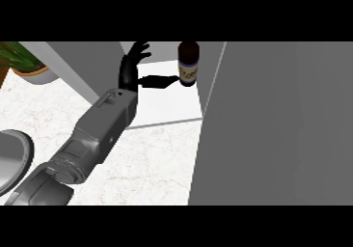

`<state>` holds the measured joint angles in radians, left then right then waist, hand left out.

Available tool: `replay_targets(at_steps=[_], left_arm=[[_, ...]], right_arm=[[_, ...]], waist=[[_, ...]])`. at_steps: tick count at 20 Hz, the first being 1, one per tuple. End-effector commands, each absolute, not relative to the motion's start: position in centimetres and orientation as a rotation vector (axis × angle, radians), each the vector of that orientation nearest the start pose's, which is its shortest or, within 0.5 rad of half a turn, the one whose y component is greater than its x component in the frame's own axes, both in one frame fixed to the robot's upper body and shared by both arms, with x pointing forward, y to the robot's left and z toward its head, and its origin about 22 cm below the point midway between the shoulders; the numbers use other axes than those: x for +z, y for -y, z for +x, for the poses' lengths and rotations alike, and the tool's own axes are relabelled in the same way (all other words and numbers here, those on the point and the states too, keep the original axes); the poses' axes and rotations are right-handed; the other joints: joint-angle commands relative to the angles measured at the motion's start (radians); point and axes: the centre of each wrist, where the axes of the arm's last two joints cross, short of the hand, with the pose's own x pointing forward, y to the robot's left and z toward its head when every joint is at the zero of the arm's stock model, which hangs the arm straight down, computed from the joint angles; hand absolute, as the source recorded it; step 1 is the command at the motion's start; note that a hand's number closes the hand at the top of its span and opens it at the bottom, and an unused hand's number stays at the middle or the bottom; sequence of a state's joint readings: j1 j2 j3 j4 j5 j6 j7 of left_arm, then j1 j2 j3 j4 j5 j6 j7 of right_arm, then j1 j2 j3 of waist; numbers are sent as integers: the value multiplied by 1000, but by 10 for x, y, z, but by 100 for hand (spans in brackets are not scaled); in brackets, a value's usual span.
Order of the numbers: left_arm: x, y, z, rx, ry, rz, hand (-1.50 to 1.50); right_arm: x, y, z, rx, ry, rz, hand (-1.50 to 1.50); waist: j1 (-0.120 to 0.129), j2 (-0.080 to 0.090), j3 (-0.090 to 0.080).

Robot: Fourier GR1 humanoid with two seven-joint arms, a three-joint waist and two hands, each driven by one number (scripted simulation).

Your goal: Pick up the wine, place it into the cabinet and close the cabinet

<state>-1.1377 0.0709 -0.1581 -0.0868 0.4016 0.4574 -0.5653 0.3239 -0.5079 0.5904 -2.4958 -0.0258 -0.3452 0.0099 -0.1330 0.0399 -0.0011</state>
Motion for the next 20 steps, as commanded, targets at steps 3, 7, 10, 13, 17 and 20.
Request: replay_targets(at_steps=[3,7,10,13,17,20], left_arm=[[38,-152,442,-63,1713,380,-150],[36,-125,437,-69,1774,205,-150],[57,-132,447,-11,1793,102,-150],[57,-116,445,30,1831,17,150],[63,-122,448,46,1867,-115,150],[60,-100,443,2,1867,-172,-150]], right_arm=[[171,196,78,225,1977,334,-150],[168,196,80,222,1970,326,-150],[179,199,74,195,1981,328,-150],[172,199,75,220,1959,315,-150],[178,201,76,227,1974,308,-150],[184,203,68,222,1963,315,-150]], waist=[[-8,1,-1],[7,0,-2],[22,-11,-2],[22,-11,-1],[32,-9,-2],[50,-23,0]])
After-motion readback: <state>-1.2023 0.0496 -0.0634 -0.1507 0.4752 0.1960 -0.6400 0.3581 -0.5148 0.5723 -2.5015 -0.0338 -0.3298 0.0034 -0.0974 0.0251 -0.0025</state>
